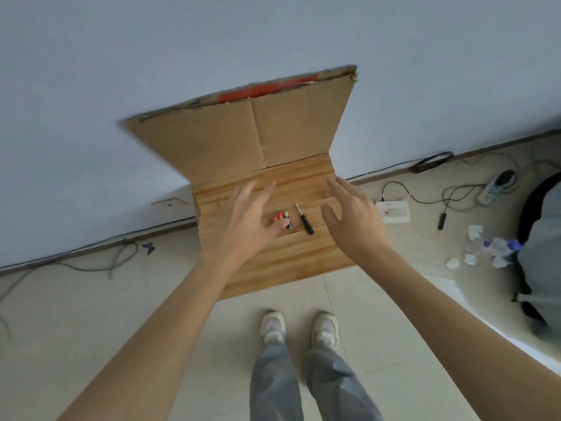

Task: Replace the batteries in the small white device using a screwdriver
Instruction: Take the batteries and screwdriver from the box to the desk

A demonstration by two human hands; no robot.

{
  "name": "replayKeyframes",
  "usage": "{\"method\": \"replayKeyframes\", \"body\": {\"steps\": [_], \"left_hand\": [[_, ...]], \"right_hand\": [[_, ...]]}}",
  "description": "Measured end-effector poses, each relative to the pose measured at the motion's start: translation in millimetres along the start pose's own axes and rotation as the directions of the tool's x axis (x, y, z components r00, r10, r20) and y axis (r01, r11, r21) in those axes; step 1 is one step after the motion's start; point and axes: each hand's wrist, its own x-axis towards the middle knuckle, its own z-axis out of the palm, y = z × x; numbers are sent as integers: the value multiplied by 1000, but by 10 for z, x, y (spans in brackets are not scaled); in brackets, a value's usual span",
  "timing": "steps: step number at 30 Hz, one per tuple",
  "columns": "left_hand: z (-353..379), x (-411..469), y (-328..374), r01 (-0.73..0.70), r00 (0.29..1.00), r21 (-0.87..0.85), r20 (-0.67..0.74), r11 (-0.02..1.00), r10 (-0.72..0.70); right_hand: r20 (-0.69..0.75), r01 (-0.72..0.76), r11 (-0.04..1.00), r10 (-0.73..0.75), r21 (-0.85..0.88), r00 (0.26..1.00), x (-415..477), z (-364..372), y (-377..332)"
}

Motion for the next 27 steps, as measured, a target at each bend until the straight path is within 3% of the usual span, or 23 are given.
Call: {"method": "replayKeyframes", "body": {"steps": [4,11,14,21,27], "left_hand": [[686,241,-344,5,1000,-181,-2,984,-5],[1516,565,-820,-54,999,37,12,998,53],[1714,701,-949,-73,996,62,-53,995,76],[1828,926,-992,-246,965,175,-44,953,257],[1894,1037,-1022,-331,929,222,-97,917,358]], "right_hand": [[53,-45,999,44,16,998,9,563,324],[87,-53,997,58,-56,995,100,1279,667],[66,-39,996,44,-85,997,158,1488,801],[-12,-70,991,69,-118,998,258,1718,977],[13,-91,989,93,-115,996,293,1798,1045]]}}
